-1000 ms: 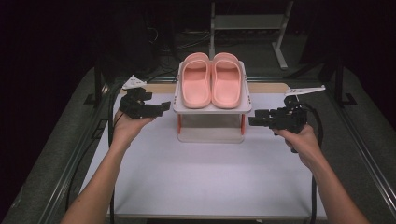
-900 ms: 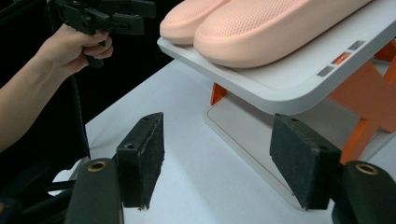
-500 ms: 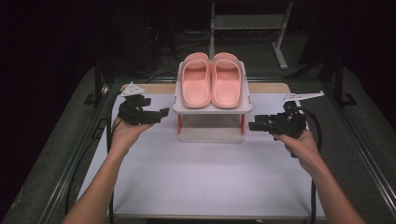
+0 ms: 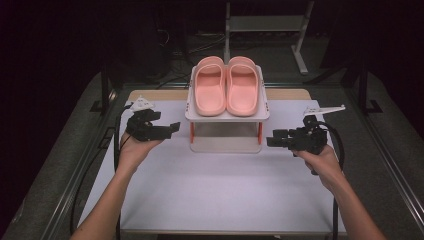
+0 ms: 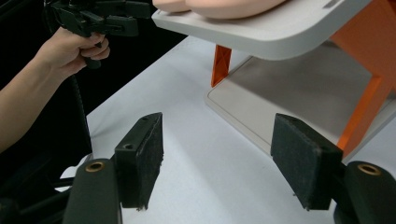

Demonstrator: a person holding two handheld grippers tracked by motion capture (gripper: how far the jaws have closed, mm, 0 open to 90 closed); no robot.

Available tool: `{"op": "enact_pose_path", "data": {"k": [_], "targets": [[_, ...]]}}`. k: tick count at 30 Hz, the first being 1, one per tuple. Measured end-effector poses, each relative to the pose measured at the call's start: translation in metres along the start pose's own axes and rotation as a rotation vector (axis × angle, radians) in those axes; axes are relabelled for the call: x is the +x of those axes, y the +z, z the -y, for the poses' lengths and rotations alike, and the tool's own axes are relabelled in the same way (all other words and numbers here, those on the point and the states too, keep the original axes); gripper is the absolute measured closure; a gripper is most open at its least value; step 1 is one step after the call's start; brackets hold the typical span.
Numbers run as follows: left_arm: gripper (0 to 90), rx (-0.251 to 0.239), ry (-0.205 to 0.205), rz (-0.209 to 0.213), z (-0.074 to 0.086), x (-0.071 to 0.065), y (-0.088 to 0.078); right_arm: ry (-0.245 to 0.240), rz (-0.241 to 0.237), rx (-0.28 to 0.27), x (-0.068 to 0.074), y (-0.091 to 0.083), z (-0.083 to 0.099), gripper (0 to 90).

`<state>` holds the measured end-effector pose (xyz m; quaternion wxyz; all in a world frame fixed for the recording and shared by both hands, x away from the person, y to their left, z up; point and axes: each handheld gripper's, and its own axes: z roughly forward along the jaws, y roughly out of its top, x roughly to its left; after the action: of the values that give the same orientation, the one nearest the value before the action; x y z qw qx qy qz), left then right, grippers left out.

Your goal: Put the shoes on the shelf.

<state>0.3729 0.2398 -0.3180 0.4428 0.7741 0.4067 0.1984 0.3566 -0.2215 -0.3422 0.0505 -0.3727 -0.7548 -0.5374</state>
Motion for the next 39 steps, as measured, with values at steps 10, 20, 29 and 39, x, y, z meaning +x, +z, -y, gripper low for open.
{"op": "enact_pose_path", "data": {"k": [10, 20, 29, 39], "targets": [[16.0, 0.002, -0.005, 0.007, 0.011, -0.002, -0.001, 0.007, -0.002, 0.009, -0.001, 0.003, 0.009, 32.7], [15.4, 0.004, -0.012, 0.019, 0.024, -0.005, -0.002, 0.012, -0.009, 0.013, 0.0, 0.005, 0.021, 32.3], [14.7, 0.001, -0.02, 0.021, 0.034, -0.005, -0.006, 0.01, -0.002, 0.019, 0.0, 0.001, 0.03, 31.8], [13.9, 0.007, -0.025, 0.021, 0.043, -0.004, -0.005, 0.027, -0.008, 0.019, -0.004, 0.001, 0.044, 31.8]]}}
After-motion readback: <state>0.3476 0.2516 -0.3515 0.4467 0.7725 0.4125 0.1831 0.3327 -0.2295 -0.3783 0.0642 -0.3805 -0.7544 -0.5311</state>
